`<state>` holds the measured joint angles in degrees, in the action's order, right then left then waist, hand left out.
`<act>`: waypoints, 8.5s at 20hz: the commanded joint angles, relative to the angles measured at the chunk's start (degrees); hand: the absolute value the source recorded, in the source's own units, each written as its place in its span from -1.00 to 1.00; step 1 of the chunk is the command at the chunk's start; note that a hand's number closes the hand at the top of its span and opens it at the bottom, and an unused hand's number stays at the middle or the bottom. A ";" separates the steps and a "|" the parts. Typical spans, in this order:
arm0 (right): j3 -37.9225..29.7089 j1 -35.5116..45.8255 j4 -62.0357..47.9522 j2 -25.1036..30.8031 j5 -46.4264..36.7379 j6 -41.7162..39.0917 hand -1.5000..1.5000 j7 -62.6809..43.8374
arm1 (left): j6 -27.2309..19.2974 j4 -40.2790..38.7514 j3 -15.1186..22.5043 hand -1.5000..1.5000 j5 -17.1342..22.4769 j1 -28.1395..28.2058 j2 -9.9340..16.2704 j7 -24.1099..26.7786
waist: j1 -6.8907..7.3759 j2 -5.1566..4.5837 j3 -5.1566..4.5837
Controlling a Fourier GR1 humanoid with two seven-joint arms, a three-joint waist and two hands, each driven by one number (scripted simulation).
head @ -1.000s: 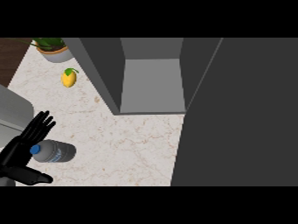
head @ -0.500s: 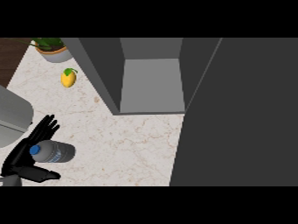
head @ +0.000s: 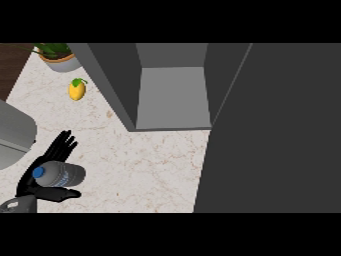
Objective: Pick up the bottled water, place it into the cabinet and close the cabinet
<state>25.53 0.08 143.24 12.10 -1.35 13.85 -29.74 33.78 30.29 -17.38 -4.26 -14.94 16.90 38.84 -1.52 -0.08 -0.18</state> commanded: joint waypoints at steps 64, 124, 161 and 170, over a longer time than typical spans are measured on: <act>-37.44 -12.75 -8.53 3.05 24.14 -21.34 -1.00 18.03 | -46.50 12.38 34.07 1.00 35.14 -23.18 -16.66 -5.84 | -4.27 0.13 0.38; -47.11 -5.95 -19.63 10.95 41.46 -32.26 -1.00 19.41 | -70.41 16.81 33.92 -1.00 40.27 -16.98 -10.53 -1.93 | -12.31 -2.44 0.05; -50.37 -10.37 -13.90 13.86 43.65 -35.12 1.00 16.45 | -54.02 21.60 42.47 1.00 43.94 -17.32 -13.89 -1.22 | -2.69 0.28 0.03; -49.97 -15.73 -4.99 12.81 47.34 -35.89 1.00 11.09 | -41.57 25.14 44.35 1.00 44.21 -9.42 -13.71 -1.05 | 1.04 0.21 0.15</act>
<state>-25.34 -14.60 132.51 25.89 43.65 -23.70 -15.21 -12.10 52.99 26.25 40.37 -25.87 3.52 38.15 -1.85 0.13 -0.06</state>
